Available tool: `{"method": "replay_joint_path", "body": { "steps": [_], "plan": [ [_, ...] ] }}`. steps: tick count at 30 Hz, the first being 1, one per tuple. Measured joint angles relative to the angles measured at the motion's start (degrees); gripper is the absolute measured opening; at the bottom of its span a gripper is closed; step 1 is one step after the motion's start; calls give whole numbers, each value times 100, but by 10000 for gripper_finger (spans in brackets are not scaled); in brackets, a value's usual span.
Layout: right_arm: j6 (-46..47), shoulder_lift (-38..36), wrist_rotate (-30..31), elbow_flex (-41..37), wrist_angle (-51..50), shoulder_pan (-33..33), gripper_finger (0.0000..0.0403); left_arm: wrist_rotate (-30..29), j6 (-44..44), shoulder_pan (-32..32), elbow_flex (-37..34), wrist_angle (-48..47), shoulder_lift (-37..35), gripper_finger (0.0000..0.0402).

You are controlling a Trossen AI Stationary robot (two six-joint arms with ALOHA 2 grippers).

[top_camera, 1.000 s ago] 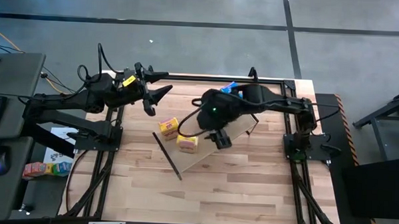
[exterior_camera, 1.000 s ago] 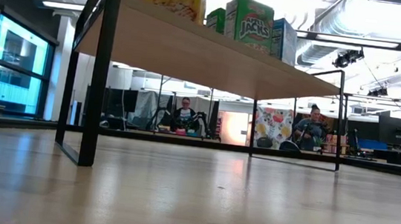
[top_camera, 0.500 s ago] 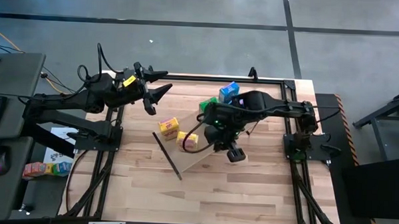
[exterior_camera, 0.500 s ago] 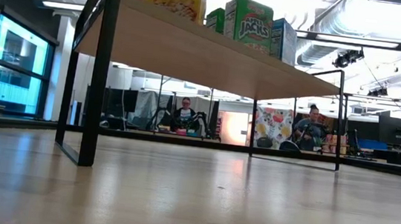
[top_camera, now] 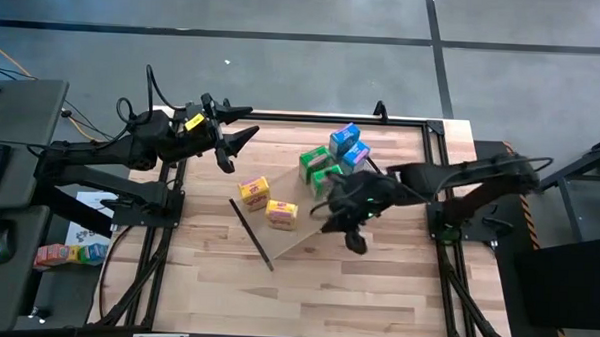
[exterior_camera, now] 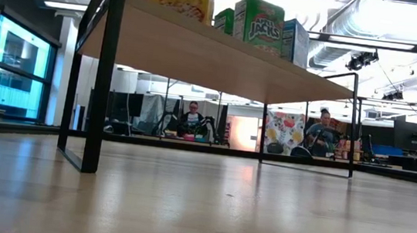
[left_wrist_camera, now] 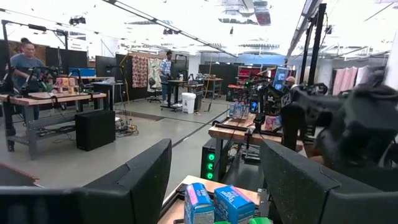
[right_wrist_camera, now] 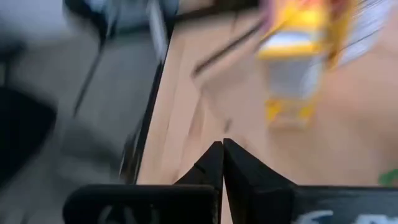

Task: Stack cereal on shelf
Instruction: Put the yellow cereal box on the shelf aligned with the other yellow cereal box

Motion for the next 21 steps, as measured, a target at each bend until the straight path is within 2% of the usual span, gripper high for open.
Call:
{"method": "replay_joint_path", "body": {
  "steps": [4, 7, 13, 21],
  "plan": [
    [809, -413, 701, -1204, 1957, 35, 0, 0, 1, -1, 0, -1, 0, 236],
    [1105, -270, 768, -1515, 2815, 75, 0, -7, 1, -2, 0, 0, 0, 236],
    [824, 224, 724, -1409, 2882, 182, 0, -149, 1, 0, 0, 7, 0, 236],
    [660, 432, 566, -1385, 3282, 13, 0, -279, -1, 0, 0, 2, 0, 236]
  ]
}}
